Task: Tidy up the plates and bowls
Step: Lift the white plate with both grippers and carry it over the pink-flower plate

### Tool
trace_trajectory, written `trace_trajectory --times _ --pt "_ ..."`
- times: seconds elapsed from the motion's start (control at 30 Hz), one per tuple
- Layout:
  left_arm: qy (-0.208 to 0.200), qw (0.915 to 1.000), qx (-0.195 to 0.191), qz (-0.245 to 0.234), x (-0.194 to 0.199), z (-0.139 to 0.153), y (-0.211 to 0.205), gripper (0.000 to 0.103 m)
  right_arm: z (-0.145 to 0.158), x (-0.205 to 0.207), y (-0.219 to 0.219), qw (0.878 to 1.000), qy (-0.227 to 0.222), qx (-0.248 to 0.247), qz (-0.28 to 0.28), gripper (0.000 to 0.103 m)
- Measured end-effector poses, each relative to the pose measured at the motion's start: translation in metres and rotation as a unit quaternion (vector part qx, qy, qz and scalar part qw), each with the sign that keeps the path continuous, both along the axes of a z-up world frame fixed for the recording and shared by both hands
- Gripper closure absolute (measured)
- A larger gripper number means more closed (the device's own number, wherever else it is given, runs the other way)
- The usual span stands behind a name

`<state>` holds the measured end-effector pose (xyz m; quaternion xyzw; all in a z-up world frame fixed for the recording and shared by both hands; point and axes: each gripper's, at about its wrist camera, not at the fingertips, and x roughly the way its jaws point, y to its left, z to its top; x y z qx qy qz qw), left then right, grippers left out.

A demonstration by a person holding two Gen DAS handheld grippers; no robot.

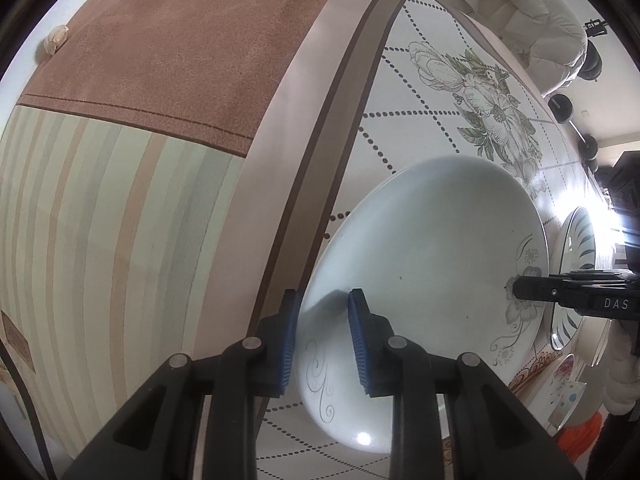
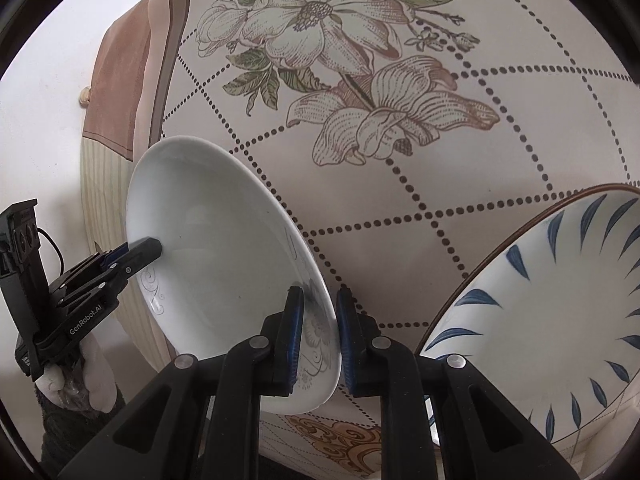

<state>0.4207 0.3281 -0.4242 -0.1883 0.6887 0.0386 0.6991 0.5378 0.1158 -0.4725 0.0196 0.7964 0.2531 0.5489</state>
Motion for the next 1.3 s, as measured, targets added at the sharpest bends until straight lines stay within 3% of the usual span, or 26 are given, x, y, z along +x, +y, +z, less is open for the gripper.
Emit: trace_trajectory --times 0.13,0.2,0.37,0.5,0.87,1.07,1.3 --pt "0.01 0.9987 -0.049 0.013 -0.01 -0.01 0.011 0.079 -0.01 -0.013 -0.007 0.999 0.028 0.012 -0.018 0.084" --pt "0.003 0.9981 -0.058 0.021 -0.015 -0.012 0.015 0.08 -0.009 -0.018 -0.011 0.999 0.02 0.018 -0.021 0.084" --pt "-0.009 0.9985 -0.045 0.029 -0.018 -0.009 0.016 0.081 -0.002 -0.03 -0.035 1.0 -0.002 0.013 -0.025 0.085" --pt "-0.009 0.9988 -0.037 0.032 -0.018 -0.004 0.015 0.082 0.0 -0.048 -0.033 1.0 0.005 0.013 -0.024 0.086" --pt "-0.027 0.9994 -0.023 0.004 -0.028 0.025 -0.023 0.082 0.024 -0.071 -0.08 0.997 -0.008 0.035 -0.068 0.089" --pt "-0.046 0.9982 -0.023 -0.029 -0.03 0.052 -0.049 0.082 0.047 -0.092 -0.136 0.994 -0.018 0.047 -0.098 0.089" --pt "-0.068 0.9937 -0.025 -0.085 -0.031 0.079 -0.121 0.082 0.081 -0.11 -0.221 0.987 -0.036 0.046 -0.148 0.089"
